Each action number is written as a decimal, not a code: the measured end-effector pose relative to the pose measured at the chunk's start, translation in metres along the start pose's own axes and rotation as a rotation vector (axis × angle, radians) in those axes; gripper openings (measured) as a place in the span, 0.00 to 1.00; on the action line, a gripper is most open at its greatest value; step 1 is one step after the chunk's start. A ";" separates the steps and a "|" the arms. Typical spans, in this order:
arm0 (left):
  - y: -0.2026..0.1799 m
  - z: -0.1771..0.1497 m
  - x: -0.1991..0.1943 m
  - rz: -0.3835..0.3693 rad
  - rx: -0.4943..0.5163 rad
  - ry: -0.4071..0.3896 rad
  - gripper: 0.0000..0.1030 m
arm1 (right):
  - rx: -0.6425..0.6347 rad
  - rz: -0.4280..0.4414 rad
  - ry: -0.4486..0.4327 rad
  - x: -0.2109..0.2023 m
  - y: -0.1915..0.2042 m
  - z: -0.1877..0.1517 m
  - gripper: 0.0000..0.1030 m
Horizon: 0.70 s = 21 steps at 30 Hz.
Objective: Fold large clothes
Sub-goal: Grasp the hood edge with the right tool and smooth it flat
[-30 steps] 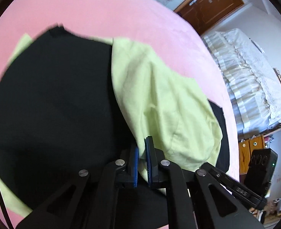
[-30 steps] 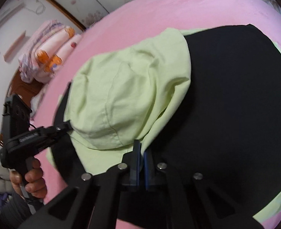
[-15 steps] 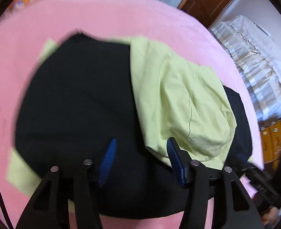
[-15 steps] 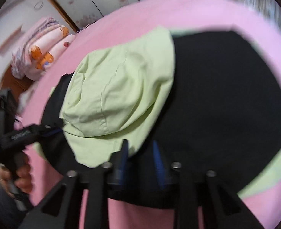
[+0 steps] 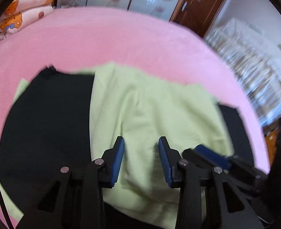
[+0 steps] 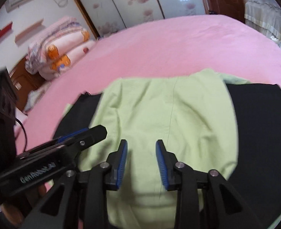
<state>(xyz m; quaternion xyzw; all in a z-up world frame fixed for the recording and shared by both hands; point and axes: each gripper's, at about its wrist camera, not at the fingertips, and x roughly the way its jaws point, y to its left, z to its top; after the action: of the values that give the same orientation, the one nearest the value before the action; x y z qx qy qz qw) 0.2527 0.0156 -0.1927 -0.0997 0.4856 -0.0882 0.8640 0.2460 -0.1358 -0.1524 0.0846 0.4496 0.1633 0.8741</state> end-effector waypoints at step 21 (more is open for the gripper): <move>0.019 -0.020 0.006 0.026 -0.002 -0.002 0.33 | 0.109 -0.229 -0.036 -0.015 -0.077 -0.025 0.02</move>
<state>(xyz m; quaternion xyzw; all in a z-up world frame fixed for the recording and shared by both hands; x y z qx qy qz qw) 0.2397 0.0306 -0.2128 -0.0943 0.4861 -0.0767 0.8654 0.2332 -0.2137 -0.1782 0.0828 0.4489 0.0363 0.8890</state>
